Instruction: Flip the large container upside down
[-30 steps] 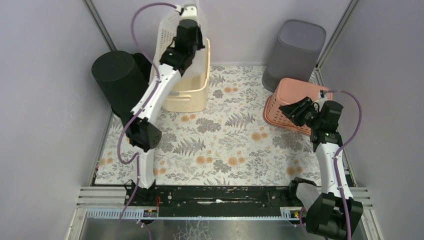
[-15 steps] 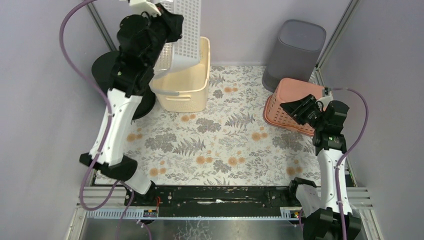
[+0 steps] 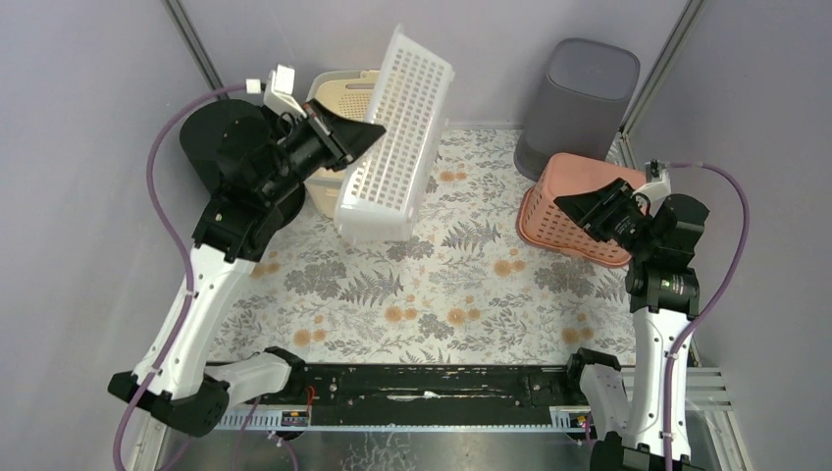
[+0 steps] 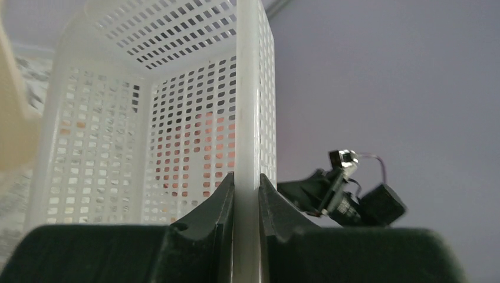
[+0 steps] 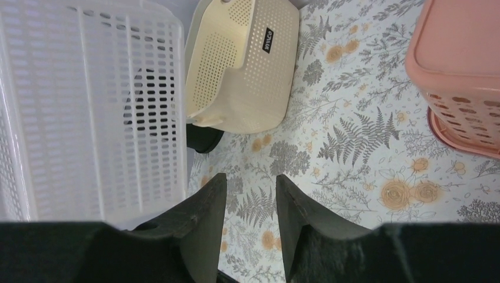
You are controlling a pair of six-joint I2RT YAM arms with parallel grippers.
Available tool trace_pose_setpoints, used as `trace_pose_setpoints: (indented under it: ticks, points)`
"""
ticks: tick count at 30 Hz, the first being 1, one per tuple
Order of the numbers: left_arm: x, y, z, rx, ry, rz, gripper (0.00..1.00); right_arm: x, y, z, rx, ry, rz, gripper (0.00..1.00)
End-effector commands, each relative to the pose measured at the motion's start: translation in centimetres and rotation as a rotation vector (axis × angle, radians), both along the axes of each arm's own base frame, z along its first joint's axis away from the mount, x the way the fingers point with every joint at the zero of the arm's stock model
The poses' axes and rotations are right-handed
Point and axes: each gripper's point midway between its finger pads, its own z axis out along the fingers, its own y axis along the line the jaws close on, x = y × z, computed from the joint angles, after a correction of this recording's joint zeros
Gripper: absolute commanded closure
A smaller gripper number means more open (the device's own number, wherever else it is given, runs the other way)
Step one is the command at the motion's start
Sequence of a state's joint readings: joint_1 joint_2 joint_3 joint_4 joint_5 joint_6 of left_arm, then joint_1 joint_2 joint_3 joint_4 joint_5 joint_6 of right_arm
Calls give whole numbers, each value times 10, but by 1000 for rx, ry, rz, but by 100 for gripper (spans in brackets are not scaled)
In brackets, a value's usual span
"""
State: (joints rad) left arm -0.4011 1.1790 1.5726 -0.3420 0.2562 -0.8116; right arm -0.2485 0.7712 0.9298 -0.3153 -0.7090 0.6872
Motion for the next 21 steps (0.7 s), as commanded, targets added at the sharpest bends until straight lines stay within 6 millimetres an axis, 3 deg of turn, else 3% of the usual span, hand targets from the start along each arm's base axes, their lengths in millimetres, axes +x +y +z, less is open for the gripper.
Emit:
trace_pose_setpoints:
  ticks: [1, 9, 15, 21]
  points:
    - [-56, 0, 55, -213, -147, -146, 100, -15, 9, 15, -27, -32, 57, 56]
    - [-70, -16, -8, -363, 44, -252, 100, -17, 9, 9, -32, -16, 58, 56]
    - [-70, -39, -74, -433, 190, -231, 100, -16, 9, -1, -30, 1, 58, 56]
    - [-69, -67, -132, -502, 302, -194, 100, -13, 7, -23, -34, 47, 54, 56]
